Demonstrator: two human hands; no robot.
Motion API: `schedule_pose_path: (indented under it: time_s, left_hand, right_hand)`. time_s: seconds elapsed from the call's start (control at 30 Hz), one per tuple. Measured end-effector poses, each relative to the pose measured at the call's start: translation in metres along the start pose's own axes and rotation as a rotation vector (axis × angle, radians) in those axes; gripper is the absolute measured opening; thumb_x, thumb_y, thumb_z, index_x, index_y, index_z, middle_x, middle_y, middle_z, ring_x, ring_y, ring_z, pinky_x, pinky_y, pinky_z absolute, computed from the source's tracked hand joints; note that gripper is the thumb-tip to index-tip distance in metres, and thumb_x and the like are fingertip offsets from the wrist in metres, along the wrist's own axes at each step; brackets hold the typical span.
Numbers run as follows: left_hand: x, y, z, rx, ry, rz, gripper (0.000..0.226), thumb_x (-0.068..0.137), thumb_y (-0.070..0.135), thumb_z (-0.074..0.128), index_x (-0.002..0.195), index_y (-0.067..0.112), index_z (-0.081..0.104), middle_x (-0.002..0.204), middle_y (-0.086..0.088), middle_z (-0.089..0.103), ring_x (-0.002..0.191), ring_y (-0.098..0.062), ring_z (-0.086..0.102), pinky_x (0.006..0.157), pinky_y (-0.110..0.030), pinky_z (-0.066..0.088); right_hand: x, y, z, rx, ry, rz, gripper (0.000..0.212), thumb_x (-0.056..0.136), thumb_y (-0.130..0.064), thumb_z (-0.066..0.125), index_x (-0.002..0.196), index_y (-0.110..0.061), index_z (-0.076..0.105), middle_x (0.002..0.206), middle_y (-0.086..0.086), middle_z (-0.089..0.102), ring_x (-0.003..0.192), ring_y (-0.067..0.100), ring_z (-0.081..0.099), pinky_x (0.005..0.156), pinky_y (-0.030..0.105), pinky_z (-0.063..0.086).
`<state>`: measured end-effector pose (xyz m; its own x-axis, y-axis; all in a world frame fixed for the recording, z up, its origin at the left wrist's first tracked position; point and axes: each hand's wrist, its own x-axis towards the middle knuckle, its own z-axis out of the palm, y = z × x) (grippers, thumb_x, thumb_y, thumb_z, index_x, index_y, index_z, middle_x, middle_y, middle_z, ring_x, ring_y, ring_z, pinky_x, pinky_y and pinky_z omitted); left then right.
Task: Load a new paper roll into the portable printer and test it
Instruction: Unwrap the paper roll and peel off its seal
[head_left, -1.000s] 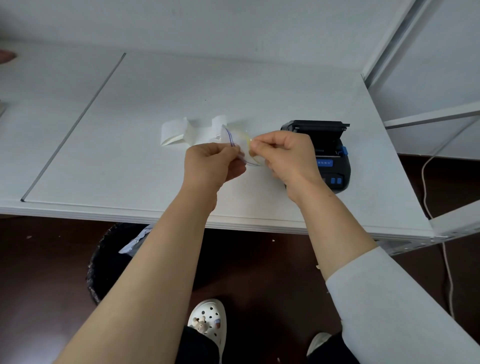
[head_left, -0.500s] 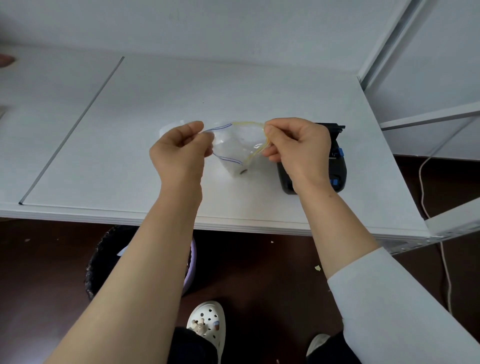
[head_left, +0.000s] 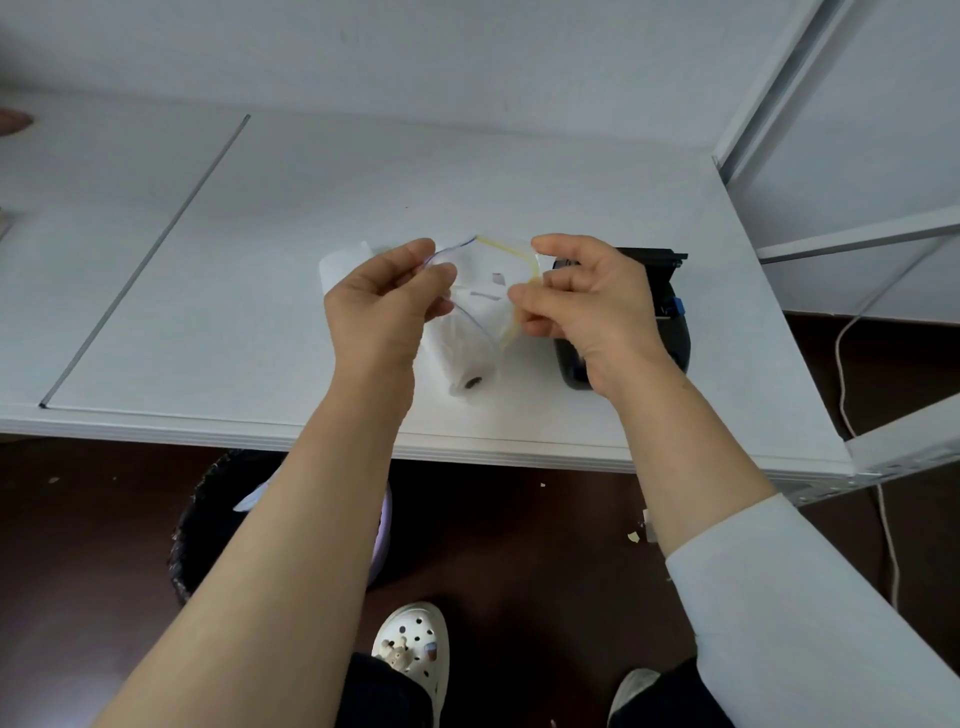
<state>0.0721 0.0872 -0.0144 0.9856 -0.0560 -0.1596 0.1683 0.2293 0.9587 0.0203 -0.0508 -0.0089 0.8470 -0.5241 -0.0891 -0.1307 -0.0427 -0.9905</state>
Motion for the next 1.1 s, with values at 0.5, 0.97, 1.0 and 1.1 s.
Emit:
schedule_pose_path:
  time_s: [0.5, 0.97, 1.0, 1.1]
  left_hand:
    - [-0.002, -0.032, -0.001, 0.963, -0.363, -0.129, 0.112, 0.055, 0.04, 0.081, 0.146, 0.025, 0.019, 0.153, -0.007, 0.02, 0.14, -0.026, 0.022, 0.112, -0.04, 0.029]
    - [0.002, -0.029, -0.013, 1.12, -0.266, 0.154, 0.082, 0.079, 0.0, 0.057, 0.147, 0.02, 0.017, 0.138, -0.016, 0.032, 0.116, -0.033, 0.049, 0.094, -0.032, 0.041]
    - [0.004, -0.027, -0.016, 1.09, -0.241, 0.145, 0.079, 0.08, -0.003, 0.052, 0.147, 0.019, 0.017, 0.138, -0.015, 0.034, 0.116, -0.033, 0.049, 0.095, -0.034, 0.042]
    - [0.009, -0.023, -0.02, 0.773, -0.097, 0.013, 0.049, 0.078, 0.002, 0.045, 0.124, 0.019, 0.05, 0.101, -0.006, 0.052, 0.093, -0.027, 0.052, 0.09, -0.043, 0.049]
  right_hand:
    - [0.0, -0.002, -0.005, -0.251, 0.182, -0.146, 0.038, 0.095, -0.031, 0.044, 0.098, 0.002, 0.062, 0.091, 0.014, 0.064, 0.086, 0.022, 0.056, 0.084, 0.031, 0.044]
    - [-0.007, 0.018, 0.009, -0.732, 0.115, -0.472, 0.024, 0.089, -0.011, 0.053, 0.106, -0.007, 0.069, 0.118, 0.01, 0.066, 0.12, 0.028, 0.051, 0.098, 0.021, 0.032]
    - [-0.008, 0.018, 0.012, -0.718, 0.091, -0.469, 0.024, 0.09, -0.009, 0.051, 0.107, -0.006, 0.068, 0.118, 0.013, 0.066, 0.118, 0.029, 0.053, 0.093, 0.017, 0.032]
    - [-0.011, 0.021, 0.019, -0.632, -0.04, -0.32, 0.032, 0.095, -0.009, 0.043, 0.123, -0.005, 0.057, 0.131, 0.012, 0.058, 0.124, 0.024, 0.051, 0.092, 0.012, 0.03]
